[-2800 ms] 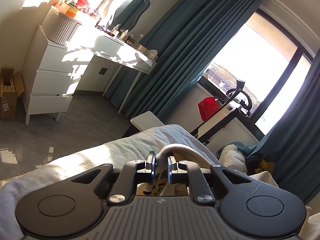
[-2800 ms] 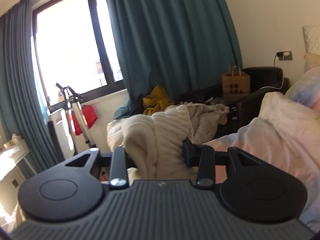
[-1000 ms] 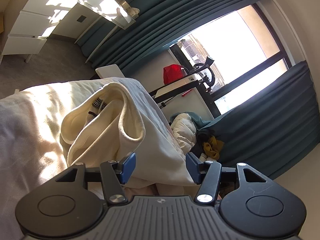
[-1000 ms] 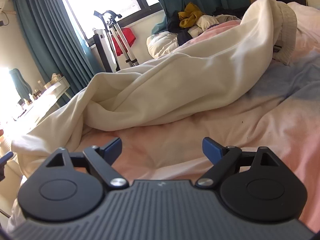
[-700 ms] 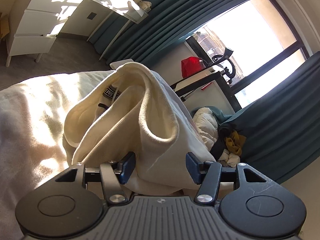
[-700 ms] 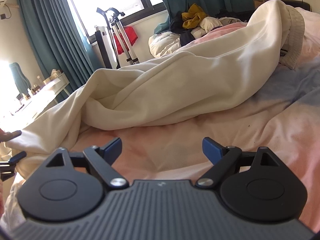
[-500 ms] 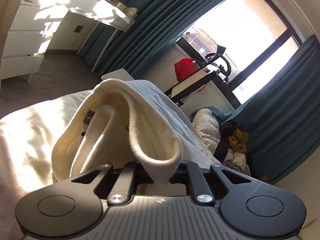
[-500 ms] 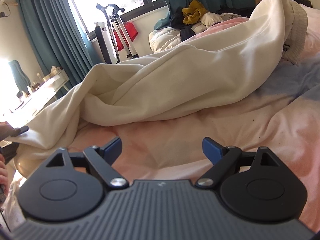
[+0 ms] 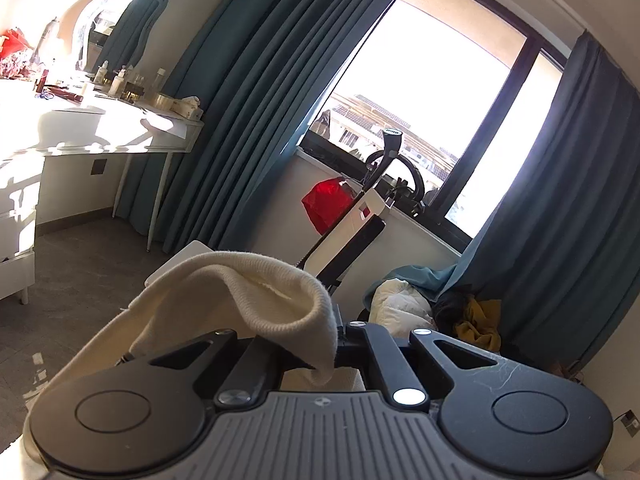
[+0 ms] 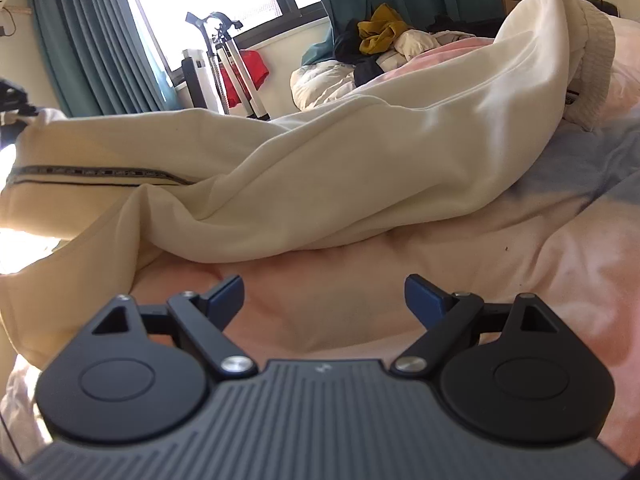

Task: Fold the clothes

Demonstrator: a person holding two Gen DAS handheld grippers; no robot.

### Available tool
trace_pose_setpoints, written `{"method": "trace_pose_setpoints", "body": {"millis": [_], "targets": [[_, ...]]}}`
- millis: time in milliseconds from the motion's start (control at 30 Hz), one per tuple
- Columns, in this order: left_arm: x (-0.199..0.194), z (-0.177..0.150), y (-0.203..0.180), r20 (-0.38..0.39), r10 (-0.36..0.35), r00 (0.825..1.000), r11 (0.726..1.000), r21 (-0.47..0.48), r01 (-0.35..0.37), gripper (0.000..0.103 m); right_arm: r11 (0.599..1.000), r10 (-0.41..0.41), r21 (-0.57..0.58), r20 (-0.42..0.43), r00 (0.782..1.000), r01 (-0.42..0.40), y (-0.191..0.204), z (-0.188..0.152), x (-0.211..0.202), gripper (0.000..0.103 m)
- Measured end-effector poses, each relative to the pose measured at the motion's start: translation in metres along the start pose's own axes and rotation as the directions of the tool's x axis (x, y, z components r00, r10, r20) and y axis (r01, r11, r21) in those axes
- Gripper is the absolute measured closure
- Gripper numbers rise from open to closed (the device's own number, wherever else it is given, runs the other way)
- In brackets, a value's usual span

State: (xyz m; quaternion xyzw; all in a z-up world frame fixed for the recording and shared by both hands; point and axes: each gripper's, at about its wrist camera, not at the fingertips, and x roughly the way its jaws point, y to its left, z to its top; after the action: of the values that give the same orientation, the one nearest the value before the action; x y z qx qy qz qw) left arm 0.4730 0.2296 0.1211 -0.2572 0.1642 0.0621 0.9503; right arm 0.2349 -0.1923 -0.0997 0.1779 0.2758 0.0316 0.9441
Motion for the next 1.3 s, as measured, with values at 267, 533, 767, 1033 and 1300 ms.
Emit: {"method": "trace_pose_setpoints", "body": {"millis": [267, 533, 767, 1033, 1300], "targets": [[0.131, -0.029, 0.024, -0.218, 0.096, 0.971, 0.993, -0.052, -0.109, 0.089, 1.0, 0.017, 0.001, -0.027, 0.999, -0.017, -0.01, -0.004, 0.029, 0.014], [0.063, -0.044, 0.035, -0.28, -0.029, 0.959, 0.997, -0.073, 0.009, 0.041, 0.999, 0.023, 0.046, -0.014, 1.0, -0.023, -0.021, -0.001, 0.03, 0.015], [-0.094, -0.082, 0.074, -0.235, 0.005, 0.972, 0.999, -0.035, -0.014, 0.025, 0.998, 0.042, 0.044, 0.012, 0.999, -0.042, -0.017, 0.001, 0.007, 0.014], [-0.207, -0.146, 0.158, -0.225, 0.074, 0.972, 0.994, -0.067, -0.091, 0.024, 0.998, 0.046, 0.049, 0.05, 0.998, -0.049, -0.015, 0.006, -0.016, 0.014], [-0.172, -0.184, 0.16, -0.268, 0.085, 0.96, 0.996, -0.003, -0.089, 0.078, 0.999, 0.026, 0.038, 0.048, 0.999, -0.027, -0.017, 0.003, -0.015, 0.014]]}}
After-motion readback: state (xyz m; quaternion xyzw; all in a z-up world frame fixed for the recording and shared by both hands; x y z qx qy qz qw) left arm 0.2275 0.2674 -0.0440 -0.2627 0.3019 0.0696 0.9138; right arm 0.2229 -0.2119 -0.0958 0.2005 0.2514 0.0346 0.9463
